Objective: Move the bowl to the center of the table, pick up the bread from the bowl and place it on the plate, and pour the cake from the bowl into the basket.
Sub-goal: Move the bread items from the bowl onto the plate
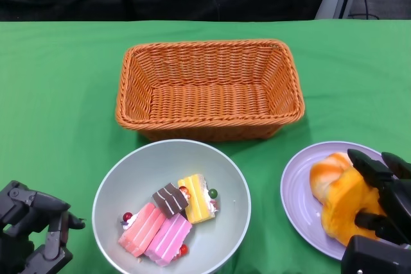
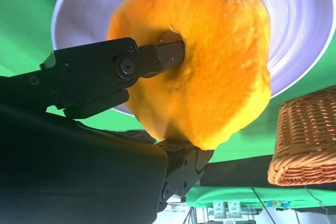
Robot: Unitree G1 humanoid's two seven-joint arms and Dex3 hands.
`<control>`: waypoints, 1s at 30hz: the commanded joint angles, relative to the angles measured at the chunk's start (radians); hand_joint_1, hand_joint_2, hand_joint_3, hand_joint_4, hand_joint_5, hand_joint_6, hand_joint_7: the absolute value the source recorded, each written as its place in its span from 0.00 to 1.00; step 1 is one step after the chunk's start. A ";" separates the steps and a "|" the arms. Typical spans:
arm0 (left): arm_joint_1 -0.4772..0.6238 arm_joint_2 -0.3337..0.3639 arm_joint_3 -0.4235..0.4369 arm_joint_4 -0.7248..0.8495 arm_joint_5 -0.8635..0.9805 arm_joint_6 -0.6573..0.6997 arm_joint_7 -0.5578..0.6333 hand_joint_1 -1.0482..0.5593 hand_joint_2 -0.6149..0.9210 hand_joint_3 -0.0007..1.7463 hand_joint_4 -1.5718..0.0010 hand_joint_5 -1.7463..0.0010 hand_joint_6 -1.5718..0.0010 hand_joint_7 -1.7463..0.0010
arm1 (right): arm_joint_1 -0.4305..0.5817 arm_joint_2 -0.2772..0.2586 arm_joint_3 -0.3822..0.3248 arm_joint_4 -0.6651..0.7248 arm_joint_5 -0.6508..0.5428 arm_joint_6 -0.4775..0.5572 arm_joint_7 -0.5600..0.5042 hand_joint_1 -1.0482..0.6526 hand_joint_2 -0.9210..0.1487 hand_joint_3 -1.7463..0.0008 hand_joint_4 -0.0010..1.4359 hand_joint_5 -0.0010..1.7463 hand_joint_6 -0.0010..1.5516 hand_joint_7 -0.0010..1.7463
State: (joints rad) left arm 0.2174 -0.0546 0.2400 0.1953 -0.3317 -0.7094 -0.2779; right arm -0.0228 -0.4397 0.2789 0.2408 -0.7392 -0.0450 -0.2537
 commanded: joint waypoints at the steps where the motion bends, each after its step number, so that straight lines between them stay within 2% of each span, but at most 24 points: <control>1: 0.004 0.013 0.002 -0.008 0.004 -0.003 0.002 0.66 0.81 0.55 0.51 0.17 0.51 0.29 | 0.028 0.002 0.015 0.033 -0.017 0.022 -0.004 0.35 0.07 1.00 0.00 0.00 0.06 0.00; 13: -0.001 0.012 0.004 -0.001 0.018 -0.007 0.013 0.66 0.81 0.54 0.50 0.17 0.50 0.30 | 0.017 -0.022 0.022 0.060 -0.007 -0.030 -0.008 0.28 0.05 0.99 0.00 0.00 0.04 0.00; 21: 0.002 0.011 0.003 -0.006 0.013 0.010 0.010 0.65 0.80 0.56 0.50 0.17 0.51 0.30 | 0.010 -0.023 0.016 0.080 0.010 -0.061 -0.018 0.29 0.05 1.00 0.00 0.00 0.06 0.01; 30: -0.004 0.017 0.004 0.007 0.001 0.007 -0.006 0.65 0.81 0.54 0.51 0.17 0.51 0.30 | 0.041 -0.039 -0.024 -0.035 0.041 -0.136 -0.029 0.32 0.03 0.99 0.07 0.03 0.14 0.02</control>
State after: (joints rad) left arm 0.2157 -0.0544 0.2395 0.1961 -0.3197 -0.7048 -0.2775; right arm 0.0003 -0.4574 0.2653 0.2294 -0.7161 -0.1667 -0.2992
